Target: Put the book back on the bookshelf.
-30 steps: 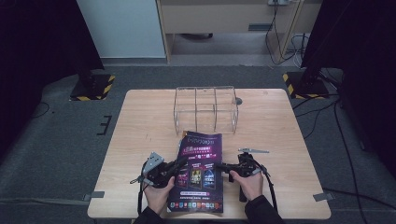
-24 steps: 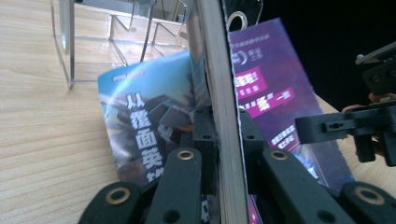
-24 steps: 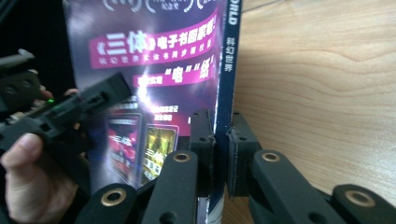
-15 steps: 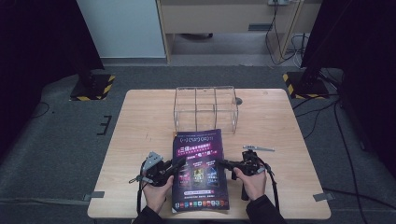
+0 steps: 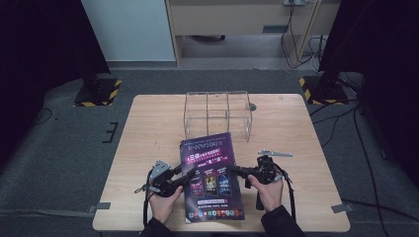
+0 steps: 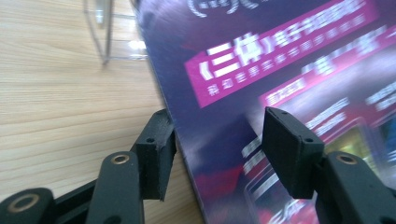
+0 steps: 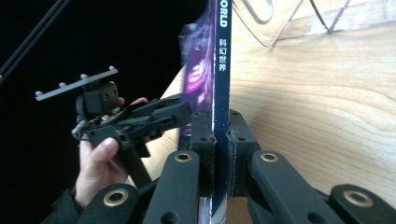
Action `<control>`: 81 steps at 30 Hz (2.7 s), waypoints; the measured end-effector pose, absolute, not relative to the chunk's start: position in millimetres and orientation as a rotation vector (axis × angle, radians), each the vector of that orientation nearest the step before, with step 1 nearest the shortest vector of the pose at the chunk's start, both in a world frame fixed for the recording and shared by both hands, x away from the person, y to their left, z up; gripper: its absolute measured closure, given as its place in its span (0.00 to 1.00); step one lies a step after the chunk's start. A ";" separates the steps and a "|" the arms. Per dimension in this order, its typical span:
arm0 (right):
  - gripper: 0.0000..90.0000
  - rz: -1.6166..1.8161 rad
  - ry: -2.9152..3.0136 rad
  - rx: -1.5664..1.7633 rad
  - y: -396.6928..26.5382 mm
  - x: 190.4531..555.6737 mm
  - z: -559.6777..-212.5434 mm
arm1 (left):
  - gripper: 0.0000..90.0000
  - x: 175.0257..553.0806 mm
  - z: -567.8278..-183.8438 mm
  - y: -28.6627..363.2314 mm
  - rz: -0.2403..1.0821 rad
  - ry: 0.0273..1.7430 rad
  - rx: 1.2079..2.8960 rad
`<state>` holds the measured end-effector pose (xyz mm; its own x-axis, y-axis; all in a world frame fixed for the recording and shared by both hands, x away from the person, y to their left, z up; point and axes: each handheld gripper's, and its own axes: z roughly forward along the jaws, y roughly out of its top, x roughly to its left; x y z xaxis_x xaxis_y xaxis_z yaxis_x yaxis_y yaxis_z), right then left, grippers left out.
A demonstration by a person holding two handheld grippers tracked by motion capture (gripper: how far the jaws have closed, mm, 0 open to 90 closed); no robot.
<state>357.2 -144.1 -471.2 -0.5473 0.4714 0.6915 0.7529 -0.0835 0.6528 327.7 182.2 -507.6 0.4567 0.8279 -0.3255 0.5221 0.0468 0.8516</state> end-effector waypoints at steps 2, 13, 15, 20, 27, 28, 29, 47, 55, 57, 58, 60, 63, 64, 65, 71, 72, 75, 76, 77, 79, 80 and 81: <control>0.94 -1.686 -1.943 -1.337 -144.0 357.1 -469.0 | 0.49 327.3 -507.4 184.2 0.353 1.198 1.611; 0.94 -1.790 -1.927 -1.326 -152.7 362.7 -437.2 | 0.39 331.0 -516.8 205.6 0.439 1.313 1.679; 0.94 -1.826 -1.927 -1.317 -152.7 363.7 -427.6 | 0.38 333.1 -521.1 206.5 0.459 1.349 1.717; 0.94 -1.895 -1.931 -1.315 -154.3 365.4 -413.0 | 0.35 336.4 -526.5 208.0 0.483 1.405 1.785; 0.94 -1.968 -1.956 -1.322 -161.7 367.3 -393.2 | 0.33 338.5 -531.0 207.9 0.527 1.431 1.835; 0.94 -1.968 -1.956 -1.322 -161.7 367.3 -393.2 | 0.33 338.5 -531.0 207.9 0.527 1.431 1.835; 0.94 -1.986 -1.956 -1.327 -165.1 367.6 -388.7 | 0.33 338.9 -532.1 207.5 0.542 1.433 1.847; 0.94 -2.129 -1.953 -1.388 -194.9 368.6 -352.8 | 0.29 340.0 -534.3 200.7 0.598 1.439 1.896; 0.94 -2.160 -1.955 -1.426 -203.7 373.5 -344.1 | 0.27 340.2 -534.6 197.2 0.631 1.439 1.928; 0.94 -2.170 -1.957 -1.441 -205.6 375.4 -341.7 | 0.27 340.2 -534.7 197.6 0.630 1.445 1.920; 0.94 -2.176 -1.955 -1.444 -206.2 376.0 -340.9 | 0.27 340.1 -534.7 198.9 0.629 1.454 1.909; 0.94 -2.180 -1.961 -1.448 -206.9 376.9 -339.8 | 0.26 340.2 -534.5 200.1 0.633 1.456 1.915; 0.94 -2.204 -1.972 -1.471 -209.2 381.2 -335.4 | 0.27 341.2 -534.0 205.6 0.668 1.468 1.914; 0.94 -2.204 -1.972 -1.471 -209.2 381.2 -335.4 | 0.27 341.2 -534.0 205.6 0.668 1.468 1.914; 0.94 -2.209 -1.978 -1.482 -210.3 383.6 -333.9 | 0.26 341.7 -533.9 208.4 0.676 1.476 1.911; 0.94 -2.229 -1.984 -1.523 -214.3 393.2 -330.2 | 0.23 343.6 -534.8 211.0 0.665 1.499 1.906; 0.94 -2.230 -1.983 -1.532 -214.7 394.6 -329.5 | 0.22 344.0 -535.0 211.0 0.665 1.505 1.900; 0.94 -2.239 -1.995 -1.541 -215.2 397.8 -328.6 | 0.22 344.1 -535.1 211.2 0.663 1.508 1.898; 0.94 -2.241 -2.008 -1.555 -215.2 400.9 -327.9 | 0.21 344.2 -535.1 211.2 0.664 1.508 1.897; 0.94 -2.246 -2.013 -1.563 -215.2 402.5 -327.9 | 0.21 344.2 -535.0 211.4 0.663 1.510 1.901; 0.94 -2.259 -2.009 -1.569 -215.5 406.6 -329.2 | 0.20 344.6 -535.1 211.5 0.663 1.517 1.898; 0.94 -2.264 -2.005 -1.576 -215.5 408.2 -329.9 | 0.19 344.6 -535.1 211.5 0.663 1.517 1.898; 0.94 -2.268 -2.008 -1.577 -215.6 409.8 -330.6 | 0.19 344.8 -535.2 211.7 0.661 1.518 1.897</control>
<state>409.8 -215.6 -330.6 -0.5441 0.7123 0.4434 0.3538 -0.2844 0.8910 344.8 211.7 -535.2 0.2165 0.9763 0.0059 0.6699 -0.1529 0.7266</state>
